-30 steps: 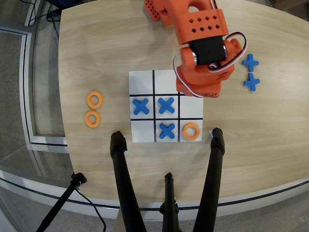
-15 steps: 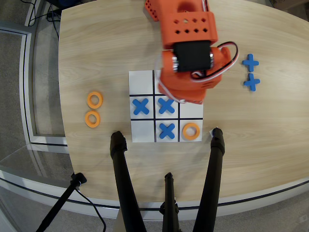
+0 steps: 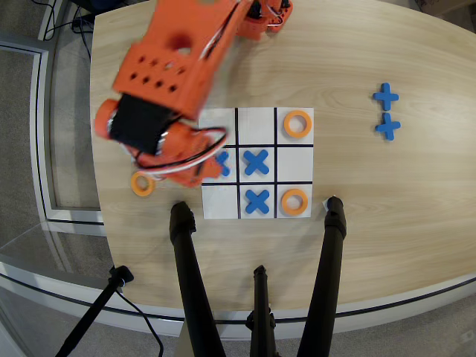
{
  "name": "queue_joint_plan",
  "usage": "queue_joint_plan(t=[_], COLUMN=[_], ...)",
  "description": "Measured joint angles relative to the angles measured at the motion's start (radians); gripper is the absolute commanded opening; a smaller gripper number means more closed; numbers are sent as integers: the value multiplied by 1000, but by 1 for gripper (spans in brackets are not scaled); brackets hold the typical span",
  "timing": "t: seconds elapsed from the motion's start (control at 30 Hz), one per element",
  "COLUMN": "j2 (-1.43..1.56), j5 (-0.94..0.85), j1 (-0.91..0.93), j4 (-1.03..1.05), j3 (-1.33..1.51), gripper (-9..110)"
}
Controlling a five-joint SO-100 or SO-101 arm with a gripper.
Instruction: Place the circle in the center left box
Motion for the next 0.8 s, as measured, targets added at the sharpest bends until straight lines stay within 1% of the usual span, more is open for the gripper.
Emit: queue_joint_plan(t=[0.03, 0.2, 0.3, 0.43, 0.8], j2=[-40, -264, -393, -535, -634], j5=[-17, -81, -110, -126, -129], j1=[26, 138, 189, 224, 239], j4=[-20, -74, -84, -100, -100], j3=[-20, -199, -322, -411, -420], gripper=[30, 30, 30, 30, 30])
